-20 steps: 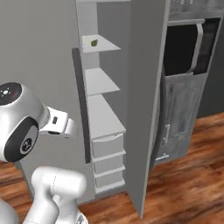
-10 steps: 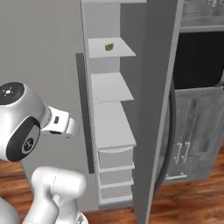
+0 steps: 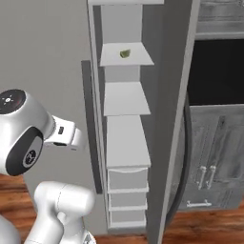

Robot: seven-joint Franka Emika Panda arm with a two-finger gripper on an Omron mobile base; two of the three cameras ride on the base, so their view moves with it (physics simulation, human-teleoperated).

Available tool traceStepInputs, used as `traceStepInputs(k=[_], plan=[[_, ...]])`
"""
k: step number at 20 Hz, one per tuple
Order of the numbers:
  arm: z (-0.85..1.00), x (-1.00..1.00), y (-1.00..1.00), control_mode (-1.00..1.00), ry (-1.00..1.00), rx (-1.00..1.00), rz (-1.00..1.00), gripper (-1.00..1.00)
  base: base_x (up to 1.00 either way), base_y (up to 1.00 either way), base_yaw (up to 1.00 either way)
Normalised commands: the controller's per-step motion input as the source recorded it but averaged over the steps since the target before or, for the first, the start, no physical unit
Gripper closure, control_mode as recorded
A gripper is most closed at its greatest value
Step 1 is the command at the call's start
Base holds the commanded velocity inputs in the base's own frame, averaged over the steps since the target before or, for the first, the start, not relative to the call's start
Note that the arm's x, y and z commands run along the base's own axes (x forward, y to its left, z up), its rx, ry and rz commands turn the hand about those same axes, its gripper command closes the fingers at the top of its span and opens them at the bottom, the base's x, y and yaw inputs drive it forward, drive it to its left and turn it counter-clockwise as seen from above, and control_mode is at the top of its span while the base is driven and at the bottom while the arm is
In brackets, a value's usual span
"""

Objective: Take the lemon wedge, broccoli, and lemon from the freezer and place them in the bowl on the counter.

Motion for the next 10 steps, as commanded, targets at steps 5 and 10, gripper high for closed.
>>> traceStepInputs(k=[5, 10], plan=[[0.00, 0.00, 0.00, 1.00, 0.00, 0.00, 0.00, -1.00, 0.39, -0.49, 0.25], [0.00, 0.00, 0.00, 1.00, 0.00, 0.00, 0.00, -1.00, 0.40, -0.43, 0.23]])
